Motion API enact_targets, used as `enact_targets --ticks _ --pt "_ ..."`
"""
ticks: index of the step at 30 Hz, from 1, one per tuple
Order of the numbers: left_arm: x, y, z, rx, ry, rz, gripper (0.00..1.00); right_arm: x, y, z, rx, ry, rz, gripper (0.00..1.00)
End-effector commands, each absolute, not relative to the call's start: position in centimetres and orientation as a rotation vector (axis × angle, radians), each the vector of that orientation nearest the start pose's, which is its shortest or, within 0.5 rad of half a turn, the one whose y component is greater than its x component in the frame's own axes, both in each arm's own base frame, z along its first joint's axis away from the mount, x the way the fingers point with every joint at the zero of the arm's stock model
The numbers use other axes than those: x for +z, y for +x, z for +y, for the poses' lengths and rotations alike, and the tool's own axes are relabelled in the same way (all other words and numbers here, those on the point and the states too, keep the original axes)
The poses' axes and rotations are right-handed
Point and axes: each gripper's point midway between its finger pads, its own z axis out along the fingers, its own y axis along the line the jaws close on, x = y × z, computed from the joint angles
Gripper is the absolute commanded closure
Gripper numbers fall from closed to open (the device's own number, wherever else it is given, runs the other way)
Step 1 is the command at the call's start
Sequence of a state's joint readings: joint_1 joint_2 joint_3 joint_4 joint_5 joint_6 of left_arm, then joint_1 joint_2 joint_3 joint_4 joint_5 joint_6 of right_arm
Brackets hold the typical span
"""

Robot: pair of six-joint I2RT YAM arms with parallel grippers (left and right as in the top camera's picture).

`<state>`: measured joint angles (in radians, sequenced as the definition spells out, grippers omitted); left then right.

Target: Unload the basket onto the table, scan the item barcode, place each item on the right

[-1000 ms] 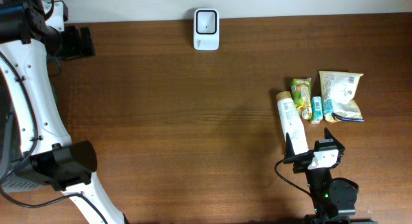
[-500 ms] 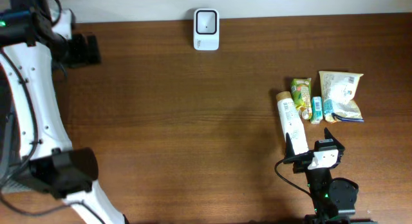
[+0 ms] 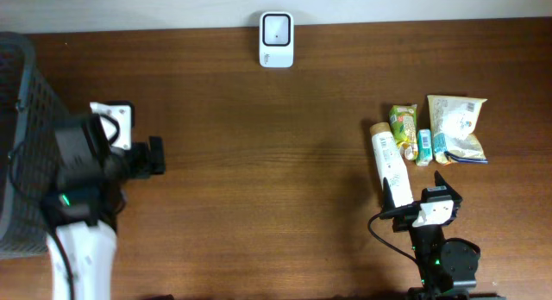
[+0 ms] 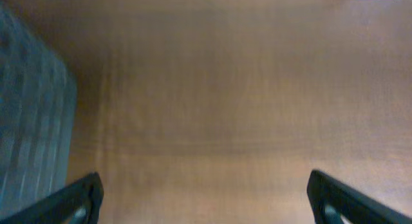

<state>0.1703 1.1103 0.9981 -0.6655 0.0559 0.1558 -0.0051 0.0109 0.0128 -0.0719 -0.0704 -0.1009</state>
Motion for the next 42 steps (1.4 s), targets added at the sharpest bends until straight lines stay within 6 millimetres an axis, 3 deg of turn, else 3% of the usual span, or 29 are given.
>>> enact_targets --ticks 1,7,10,14,20,25,26,42 --pt "20.2 30.9 3.4 0.087 0.091 2.180 0.01 15.7 24.6 1.1 -0.017 -0.131 1.637 0.01" --pt "19.9 28.5 2.9 0.178 0.140 1.841 0.01 15.7 24.6 1.1 -0.017 -0.131 1.637 0.01" --pt "18.7 27.1 2.4 0.214 0.175 1.737 0.01 15.7 24.6 1.1 -0.017 -0.131 1.637 0.01" --pt "17.0 26.0 2.4 0.230 0.166 1.708 0.01 15.7 24.6 1.1 -0.017 -0.131 1.637 0.01" --pt "14.6 25.1 4.1 0.323 0.089 1.710 0.01 15.7 24.6 1.1 -0.017 -0.131 1.637 0.01" --pt "14.9 24.4 3.8 0.320 0.092 1.691 0.01 15.7 24.6 1.1 -0.017 -0.131 1.637 0.01" --pt "15.7 24.3 3.4 0.307 0.102 1.651 0.01 15.7 24.6 1.1 -0.017 -0.131 1.637 0.01" --pt "15.6 24.4 3.1 0.297 0.113 1.655 0.01 15.7 24.6 1.1 -0.017 -0.131 1.637 0.01"
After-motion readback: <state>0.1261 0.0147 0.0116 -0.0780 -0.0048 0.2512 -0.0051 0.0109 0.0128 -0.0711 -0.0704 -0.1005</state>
